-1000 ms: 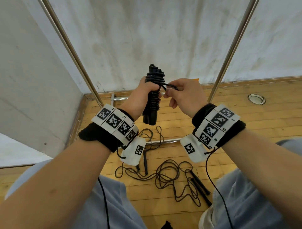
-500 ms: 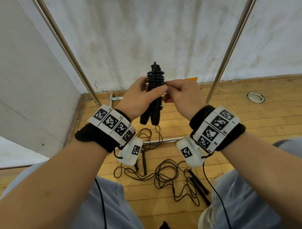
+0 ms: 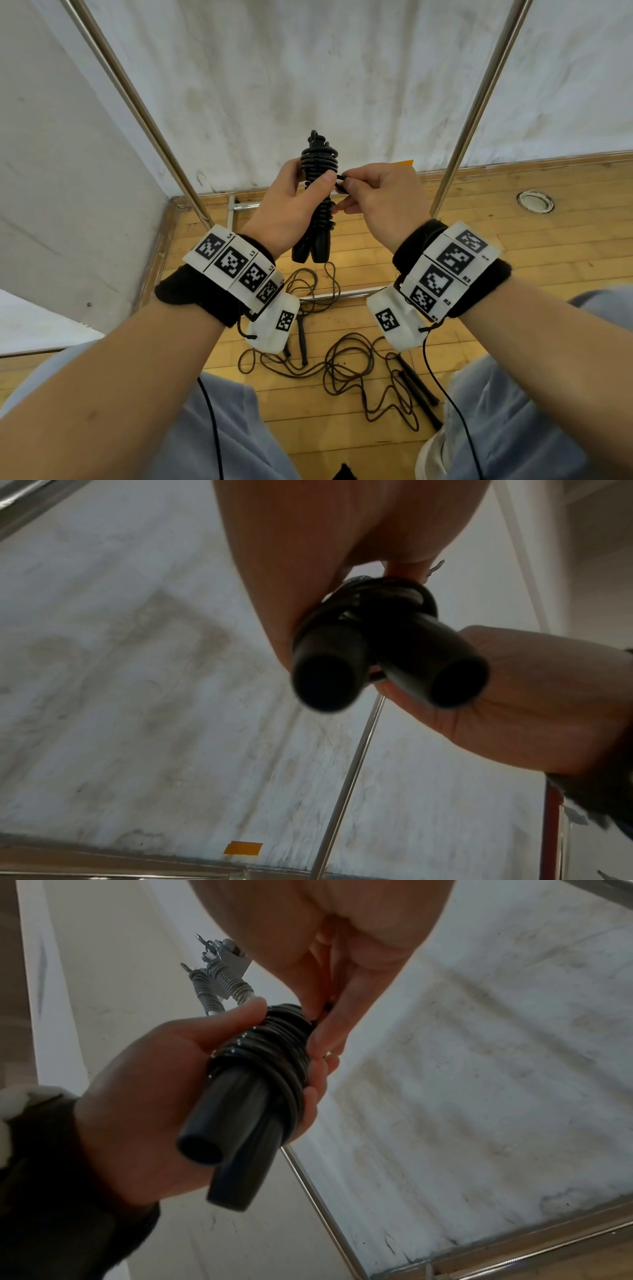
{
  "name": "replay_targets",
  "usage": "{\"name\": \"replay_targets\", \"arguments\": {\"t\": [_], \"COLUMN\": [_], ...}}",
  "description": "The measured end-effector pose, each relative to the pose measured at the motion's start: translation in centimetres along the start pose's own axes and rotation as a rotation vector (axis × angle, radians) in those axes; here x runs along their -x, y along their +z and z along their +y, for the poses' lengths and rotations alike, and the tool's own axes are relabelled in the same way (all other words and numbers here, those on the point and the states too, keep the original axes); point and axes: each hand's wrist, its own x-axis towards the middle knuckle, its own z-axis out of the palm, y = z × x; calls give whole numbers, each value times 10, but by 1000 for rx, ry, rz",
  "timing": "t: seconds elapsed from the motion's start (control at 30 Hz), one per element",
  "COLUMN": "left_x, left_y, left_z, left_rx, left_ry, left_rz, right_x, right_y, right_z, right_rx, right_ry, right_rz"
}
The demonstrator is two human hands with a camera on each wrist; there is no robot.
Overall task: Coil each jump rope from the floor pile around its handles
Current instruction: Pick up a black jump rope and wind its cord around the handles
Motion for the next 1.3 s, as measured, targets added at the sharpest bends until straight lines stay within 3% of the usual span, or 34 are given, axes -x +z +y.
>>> {"name": "replay_targets", "arguments": {"t": [0.27, 0.6, 0.97, 1.13, 1.3], "left_x": [3, 4, 2, 2, 3], "left_y": [7, 11, 7, 7, 9], "left_z": [-1, -2, -6, -6, -7], "left_rx": [14, -5, -116, -162, -202], "left_ry": [-47, 22, 88, 113, 111], "left_rz": [2, 41, 176, 203, 176], "right_x": [2, 1, 1, 4, 4], "right_y": [3, 2, 1, 3, 2], "right_z": [1, 0, -4, -8, -7], "right_rx": [129, 203, 61, -103, -85], "right_ry": [-21, -12, 40, 85, 65], "right_rz": [17, 8, 81, -24, -7]}}
